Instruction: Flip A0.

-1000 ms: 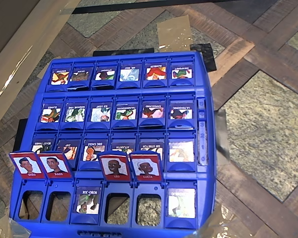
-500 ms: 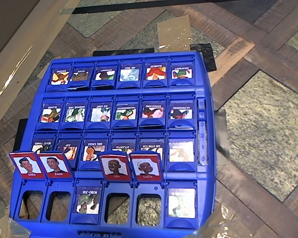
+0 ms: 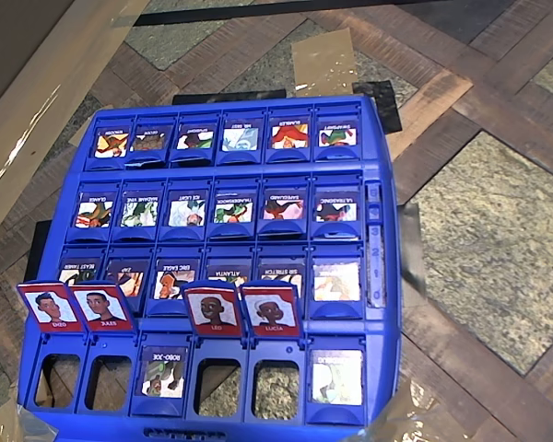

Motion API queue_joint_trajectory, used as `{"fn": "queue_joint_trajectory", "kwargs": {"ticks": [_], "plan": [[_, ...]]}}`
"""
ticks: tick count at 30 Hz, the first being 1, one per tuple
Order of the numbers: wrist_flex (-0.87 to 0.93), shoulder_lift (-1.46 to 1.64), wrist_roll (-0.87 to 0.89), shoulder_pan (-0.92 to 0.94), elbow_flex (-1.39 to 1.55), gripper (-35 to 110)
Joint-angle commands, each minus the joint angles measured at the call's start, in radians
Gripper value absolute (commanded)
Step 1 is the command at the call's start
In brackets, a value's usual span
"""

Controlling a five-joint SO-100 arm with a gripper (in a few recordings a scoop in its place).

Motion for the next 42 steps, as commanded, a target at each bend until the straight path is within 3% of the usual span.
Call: {"fn": "queue_joint_trajectory", "kwargs": {"ticks": [1,11,15,26,42], "plan": [[-0.002,0.002,0.008,0.002,0.002,0],[-0.002,0.003,-0.032,0.002,0.002,0],[-0.002,0.003,-0.249,0.003,0.003,0],[-0.002,-0.002,-1.212,0.003,0.005,0],[0.153,-0.238,-1.69,-0.064,-0.038,1]]}}
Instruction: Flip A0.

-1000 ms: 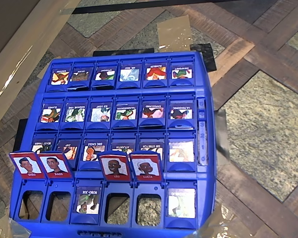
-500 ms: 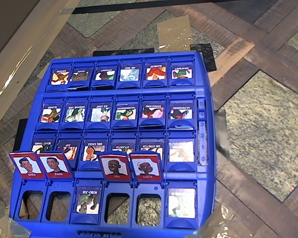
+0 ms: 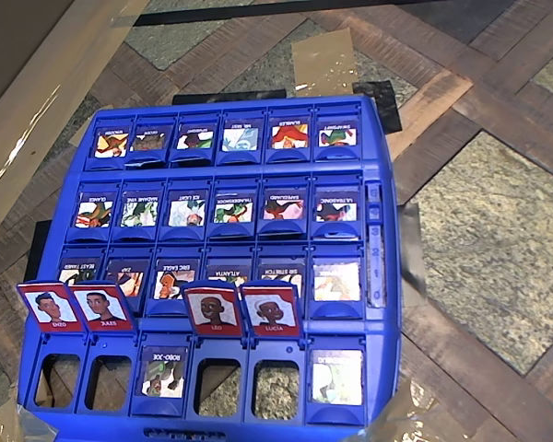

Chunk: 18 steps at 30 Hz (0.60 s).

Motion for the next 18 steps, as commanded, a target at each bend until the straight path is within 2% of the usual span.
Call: {"fn": "queue_joint_trajectory", "kwargs": {"ticks": [1,9,18], "plan": [[0.063,-0.086,-0.144,-0.031,-0.054,0],[0.385,-0.265,-0.46,-0.075,-0.27,0],[0.67,-0.453,-0.601,-0.086,-0.503,0]]}}
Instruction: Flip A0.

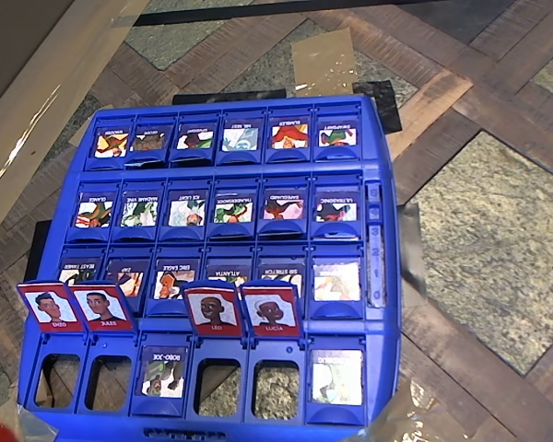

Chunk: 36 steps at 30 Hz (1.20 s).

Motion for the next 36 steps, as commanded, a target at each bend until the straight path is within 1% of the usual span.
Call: {"fn": "queue_joint_trajectory", "kwargs": {"ticks": [1,2,4,5,8,11,12,14,15,17,21,23,26,31,33,36], "plan": [[0.08,-0.041,-0.086,-0.017,-0.086,0],[0.104,-0.052,-0.101,-0.018,-0.098,0],[0.166,-0.08,-0.066,-0.015,-0.132,0],[0.215,-0.095,-0.095,-0.015,-0.156,0],[0.445,-0.158,-0.127,-0.02,-0.265,0],[0.592,-0.224,-0.169,-0.025,-0.345,0],[0.617,-0.244,-0.164,-0.021,-0.364,1],[0.655,-0.272,-0.17,-0.017,-0.383,7],[0.669,-0.279,-0.172,-0.014,-0.388,8],[0.684,-0.291,-0.172,-0.008,-0.387,3],[0.764,-0.31,-0.204,-0.008,-0.405,3],[0.804,-0.334,-0.235,-0.011,-0.428,0],[0.879,-0.382,-0.298,-0.018,-0.486,0],[0.999,-0.449,-0.313,-0.034,-0.568,0],[1.058,-0.465,-0.342,-0.048,-0.581,0],[1.204,-0.495,-0.357,-0.069,-0.618,0]]}}
